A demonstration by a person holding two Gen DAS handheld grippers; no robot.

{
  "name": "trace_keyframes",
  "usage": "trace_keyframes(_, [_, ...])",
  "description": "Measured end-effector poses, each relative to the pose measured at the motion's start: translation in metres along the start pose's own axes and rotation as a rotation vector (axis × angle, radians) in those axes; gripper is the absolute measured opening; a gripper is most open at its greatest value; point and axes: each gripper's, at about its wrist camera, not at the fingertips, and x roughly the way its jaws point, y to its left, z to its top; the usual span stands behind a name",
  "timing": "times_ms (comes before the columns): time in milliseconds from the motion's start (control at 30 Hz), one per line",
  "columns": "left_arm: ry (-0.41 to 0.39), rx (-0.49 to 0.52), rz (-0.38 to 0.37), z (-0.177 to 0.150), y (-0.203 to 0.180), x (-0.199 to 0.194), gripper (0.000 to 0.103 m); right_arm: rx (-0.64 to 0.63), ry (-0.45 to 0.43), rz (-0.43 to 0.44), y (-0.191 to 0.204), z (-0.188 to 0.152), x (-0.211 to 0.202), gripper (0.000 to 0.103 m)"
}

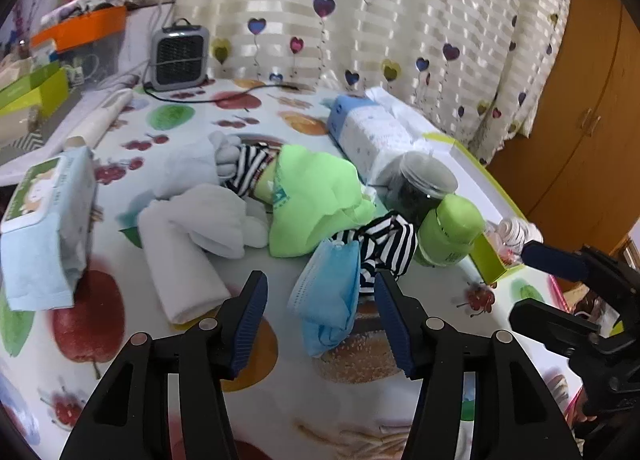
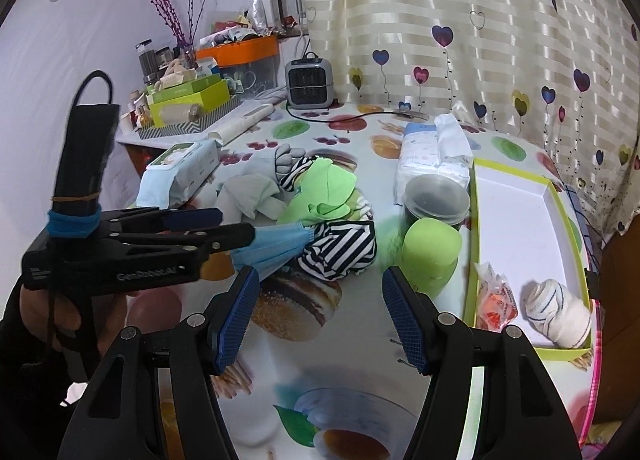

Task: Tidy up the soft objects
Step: 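Grasp the blue face mask with the left gripper and lift it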

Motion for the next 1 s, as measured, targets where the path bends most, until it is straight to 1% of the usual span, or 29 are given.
trace_keyframes(300, [0.071, 0.008, -0.005, -0.001, 0.0, 0.034, 0.055, 0.01, 0.02, 0.002, -0.003, 0.002, 0.009, 0.065])
trace_keyframes(400, [0.087, 0.021, 0.023, -0.004, -0.001, 0.042, 0.055, 0.014, 0.027, 0.001, -0.004, 0.003, 0.012, 0.065])
trace_keyframes(433, [0.095, 0.032, 0.028, -0.005, -0.002, 0.044, 0.052, 0.016, 0.029, 0.0, -0.004, 0.003, 0.013, 0.065])
trace_keyframes(467, [0.098, 0.039, 0.026, -0.006, -0.003, 0.045, 0.041, 0.018, 0.034, -0.001, -0.005, 0.004, 0.015, 0.065])
trace_keyframes(533, [0.109, 0.047, 0.018, -0.008, -0.003, 0.047, 0.029, 0.02, 0.036, -0.001, -0.005, 0.005, 0.018, 0.065])
trace_keyframes(600, [0.104, 0.05, 0.02, -0.01, -0.002, 0.047, 0.026, 0.022, 0.039, -0.001, -0.004, 0.007, 0.021, 0.065])
trace_keyframes(733, [0.092, 0.03, 0.008, -0.011, 0.004, 0.042, 0.023, 0.023, 0.049, -0.001, -0.002, 0.009, 0.027, 0.065])
trace_keyframes(1000, [0.019, -0.017, -0.035, -0.009, 0.017, 0.016, 0.022, 0.053, 0.101, -0.006, -0.002, 0.014, 0.046, 0.065])
